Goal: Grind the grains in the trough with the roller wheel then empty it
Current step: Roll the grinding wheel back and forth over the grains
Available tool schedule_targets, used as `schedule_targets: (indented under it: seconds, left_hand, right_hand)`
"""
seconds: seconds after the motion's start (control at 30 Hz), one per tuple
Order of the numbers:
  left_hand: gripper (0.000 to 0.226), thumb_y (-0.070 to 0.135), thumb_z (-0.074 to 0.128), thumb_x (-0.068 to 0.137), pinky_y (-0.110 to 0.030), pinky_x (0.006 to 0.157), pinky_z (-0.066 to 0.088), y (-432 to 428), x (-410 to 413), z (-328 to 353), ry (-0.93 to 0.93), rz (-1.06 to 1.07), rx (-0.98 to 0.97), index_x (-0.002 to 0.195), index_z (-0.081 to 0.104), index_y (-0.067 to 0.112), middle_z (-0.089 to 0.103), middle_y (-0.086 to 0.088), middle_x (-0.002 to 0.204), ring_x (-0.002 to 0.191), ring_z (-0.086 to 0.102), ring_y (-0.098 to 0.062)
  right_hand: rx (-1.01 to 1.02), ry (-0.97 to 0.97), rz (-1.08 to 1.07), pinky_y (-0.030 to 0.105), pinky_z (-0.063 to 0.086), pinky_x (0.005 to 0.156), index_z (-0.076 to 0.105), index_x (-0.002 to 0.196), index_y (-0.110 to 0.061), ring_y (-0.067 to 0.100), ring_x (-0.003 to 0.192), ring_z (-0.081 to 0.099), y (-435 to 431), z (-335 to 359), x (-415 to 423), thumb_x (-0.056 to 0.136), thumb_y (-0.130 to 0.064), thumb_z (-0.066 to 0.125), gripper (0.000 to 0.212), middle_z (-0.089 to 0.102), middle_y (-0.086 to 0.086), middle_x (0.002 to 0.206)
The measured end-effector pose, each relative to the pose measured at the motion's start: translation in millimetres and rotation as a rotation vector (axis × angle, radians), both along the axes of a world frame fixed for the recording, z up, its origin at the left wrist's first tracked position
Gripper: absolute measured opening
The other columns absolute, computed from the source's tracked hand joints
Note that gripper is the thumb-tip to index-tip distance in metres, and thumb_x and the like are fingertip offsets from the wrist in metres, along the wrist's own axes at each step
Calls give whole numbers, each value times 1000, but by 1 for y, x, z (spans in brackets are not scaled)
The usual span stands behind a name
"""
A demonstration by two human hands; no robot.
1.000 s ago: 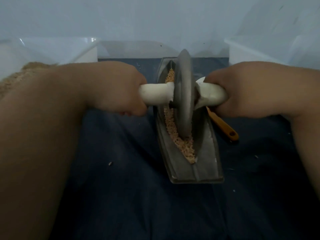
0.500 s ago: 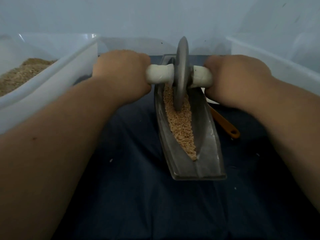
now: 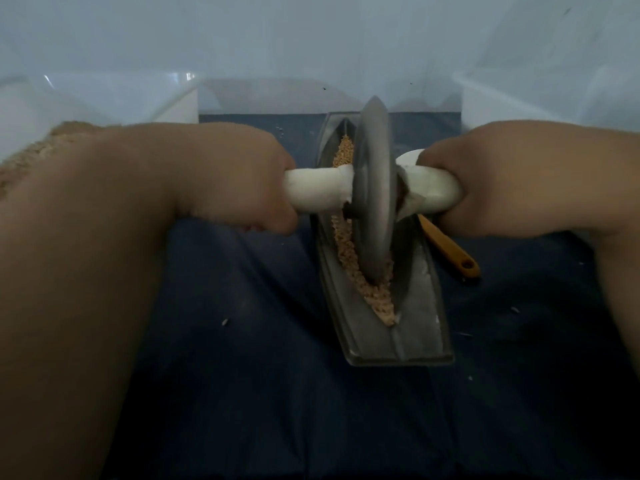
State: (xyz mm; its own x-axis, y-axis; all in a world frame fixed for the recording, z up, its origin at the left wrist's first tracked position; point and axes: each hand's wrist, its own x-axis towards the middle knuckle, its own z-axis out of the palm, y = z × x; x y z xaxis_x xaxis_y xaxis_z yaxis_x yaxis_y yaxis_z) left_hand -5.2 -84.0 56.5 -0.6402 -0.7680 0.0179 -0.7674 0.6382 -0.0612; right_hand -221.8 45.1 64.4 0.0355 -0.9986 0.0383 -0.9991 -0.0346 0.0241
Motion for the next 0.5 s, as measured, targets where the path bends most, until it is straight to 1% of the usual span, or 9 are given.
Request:
schedule_targets:
  seconds: [0.03, 0.07, 0.13, 0.2, 0.27, 0.33, 0.37, 0.43, 0.5]
  left_hand:
    - [27, 49, 71, 64, -22, 49, 39, 0, -1, 0, 10, -19, -2, 78, 64, 27, 61, 7, 62, 56, 58, -7]
    - [29, 48, 70, 64, -24, 52, 41, -1, -2, -2, 37, -28, -25, 81, 63, 26, 59, 6, 65, 60, 57, -11]
    - [30, 45, 67, 69, -30, 60, 42, -7, -8, -8, 94, -4, -169, 92, 61, 26, 53, 6, 72, 70, 56, -21]
    - [26, 40, 63, 75, -33, 64, 40, -13, -19, -15, 166, 73, -318, 98, 59, 29, 51, 3, 78, 78, 56, -28]
    - [21, 35, 61, 79, -34, 63, 36, -16, -28, -22, 210, 109, -436, 98, 58, 26, 48, 1, 78, 75, 51, -27]
    - [17, 32, 61, 80, -34, 61, 34, -19, -30, -26, 235, 102, -508, 93, 57, 24, 44, 1, 73, 71, 45, -25]
    - [15, 33, 61, 79, -33, 61, 34, -21, -29, -26, 237, 93, -506, 90, 56, 24, 43, 2, 71, 70, 45, -25]
    - [15, 37, 61, 78, -32, 59, 36, -22, -22, -23, 200, 60, -446, 81, 50, 27, 42, 5, 67, 67, 46, -24]
    - [22, 43, 63, 75, -29, 57, 37, -23, -13, -19, 136, -1, -336, 75, 47, 27, 46, 7, 66, 62, 48, -20]
  right_hand:
    - [-64, 34, -11, 26, 36, 48, 50, 71, -34, 6, 58, 52, -7, -6, -3, 72, -33, 65, 15, 55, -9, 64]
    - [-135, 74, -30, 25, 33, 48, 50, 72, -32, 9, 57, 50, -16, -11, -5, 73, -32, 64, 14, 54, -9, 64]
    - [-293, 159, -92, 22, 26, 47, 51, 78, -28, 13, 54, 44, -36, -24, -11, 75, -28, 60, 9, 51, -7, 65]
    - [-421, 186, -154, 23, 21, 48, 53, 87, -25, 18, 55, 41, -54, -35, -16, 77, -21, 58, 11, 50, -4, 69]
    - [-514, 188, -184, 25, 21, 50, 54, 94, -23, 26, 61, 47, -64, -43, -20, 79, -19, 57, 16, 55, 2, 76]
    - [-536, 174, -200, 25, 21, 50, 54, 92, -22, 26, 60, 49, -67, -45, -21, 78, -20, 59, 15, 55, 1, 74]
    - [-517, 179, -204, 23, 20, 49, 53, 88, -23, 22, 55, 44, -67, -45, -21, 78, -21, 59, 13, 51, -2, 69]
    - [-462, 193, -178, 21, 21, 47, 48, 80, -24, 15, 51, 36, -61, -41, -20, 77, -26, 61, 13, 47, -4, 64]
    - [-377, 182, -143, 23, 29, 45, 45, 74, -26, 14, 50, 40, -51, -35, -19, 74, -31, 61, 17, 49, -4, 62]
